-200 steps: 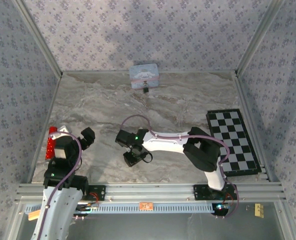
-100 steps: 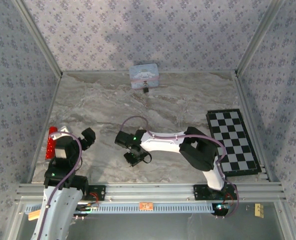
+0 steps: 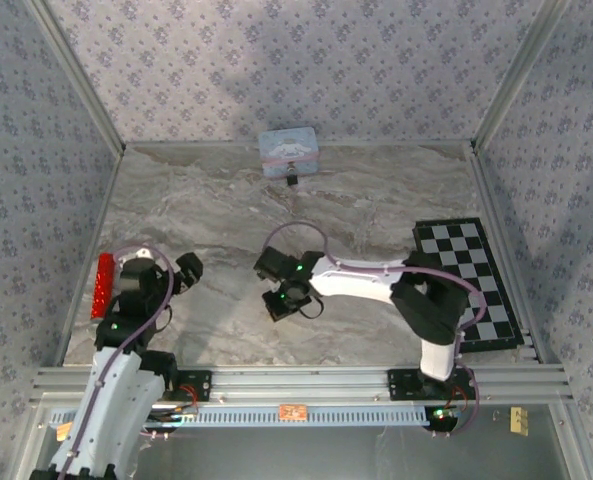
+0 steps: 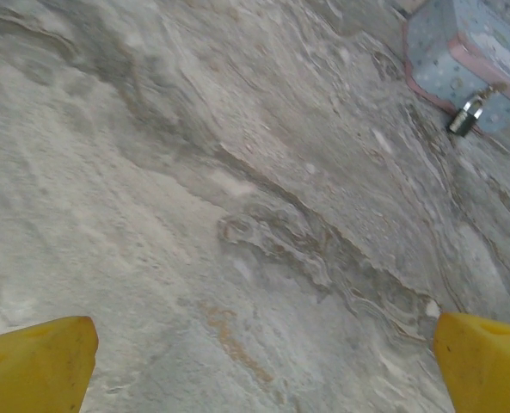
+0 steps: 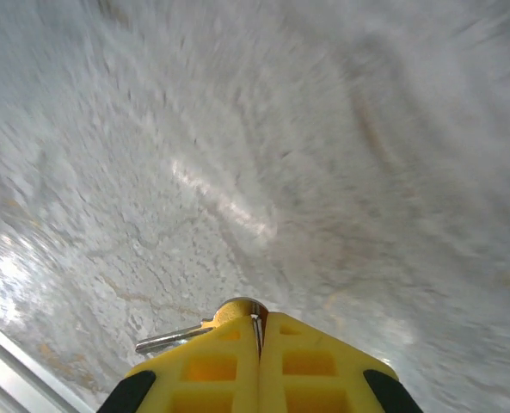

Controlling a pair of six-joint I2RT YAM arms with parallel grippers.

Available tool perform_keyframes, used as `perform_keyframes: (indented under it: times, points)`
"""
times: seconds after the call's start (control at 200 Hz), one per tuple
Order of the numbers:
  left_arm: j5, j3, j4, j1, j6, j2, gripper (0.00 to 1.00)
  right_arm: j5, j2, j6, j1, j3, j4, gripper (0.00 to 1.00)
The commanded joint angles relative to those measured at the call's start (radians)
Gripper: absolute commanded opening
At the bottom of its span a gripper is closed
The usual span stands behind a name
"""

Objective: Unlock the padlock with the key

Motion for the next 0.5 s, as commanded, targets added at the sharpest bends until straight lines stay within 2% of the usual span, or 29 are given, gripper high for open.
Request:
perform_keyframes:
  times: [0.0, 0.105, 0.275, 0.495]
  points:
    - [0.146, 0.038, 0.111, -0.014, 0.012, 0.063, 1.0, -0.003, -0.099, 0.082, -0.052, -0.066, 0.082, 0.0]
    - [0.219, 0.051, 0.192, -0.06, -0.002, 0.138, 1.0, 0.032, -0.178, 0.171, -0.105, -0.109, 0.123, 0.0]
    - [0.229, 0.072, 0.344, -0.233, -0.022, 0.226, 0.99, 0.141, -0.296, 0.365, -0.17, -0.179, 0.184, 0.0]
    - [0.26, 0.098, 0.556, -0.378, -0.059, 0.328, 0.96, 0.295, -0.404, 0.588, -0.172, -0.256, 0.272, 0.0]
